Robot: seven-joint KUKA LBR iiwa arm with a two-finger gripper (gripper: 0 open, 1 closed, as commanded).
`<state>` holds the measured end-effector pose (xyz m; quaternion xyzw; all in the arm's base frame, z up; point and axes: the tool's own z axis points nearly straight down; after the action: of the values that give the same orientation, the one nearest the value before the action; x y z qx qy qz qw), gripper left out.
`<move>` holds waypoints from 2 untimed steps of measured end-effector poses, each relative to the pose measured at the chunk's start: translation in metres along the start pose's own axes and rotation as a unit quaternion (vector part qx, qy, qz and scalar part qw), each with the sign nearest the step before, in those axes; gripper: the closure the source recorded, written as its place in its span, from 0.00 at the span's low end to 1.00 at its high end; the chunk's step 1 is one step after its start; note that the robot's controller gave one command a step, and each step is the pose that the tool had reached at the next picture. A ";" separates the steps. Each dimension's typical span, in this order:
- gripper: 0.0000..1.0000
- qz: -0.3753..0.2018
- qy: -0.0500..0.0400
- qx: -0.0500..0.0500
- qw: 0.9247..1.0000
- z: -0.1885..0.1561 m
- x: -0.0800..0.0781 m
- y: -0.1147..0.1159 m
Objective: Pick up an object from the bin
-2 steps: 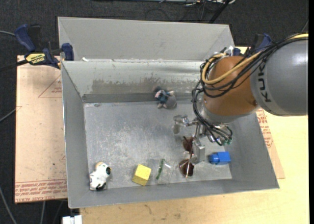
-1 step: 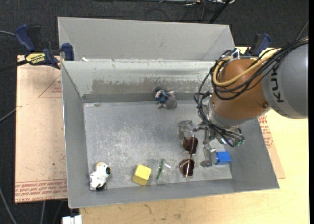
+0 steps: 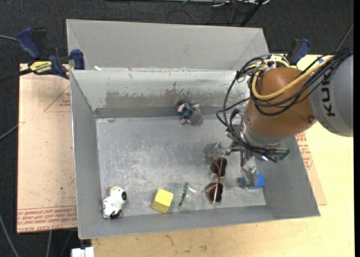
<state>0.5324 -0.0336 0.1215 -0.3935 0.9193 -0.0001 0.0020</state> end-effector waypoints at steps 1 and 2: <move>0.00 -0.092 0.001 -0.001 0.996 0.050 0.020 0.034; 1.00 -0.337 -0.001 0.000 0.941 0.051 -0.026 -0.018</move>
Offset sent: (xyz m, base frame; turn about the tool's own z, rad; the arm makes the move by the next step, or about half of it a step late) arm 0.0292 0.0052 -0.0515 -0.6927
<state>0.5638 -0.0276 0.0707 -0.6804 0.7329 -0.0005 0.0025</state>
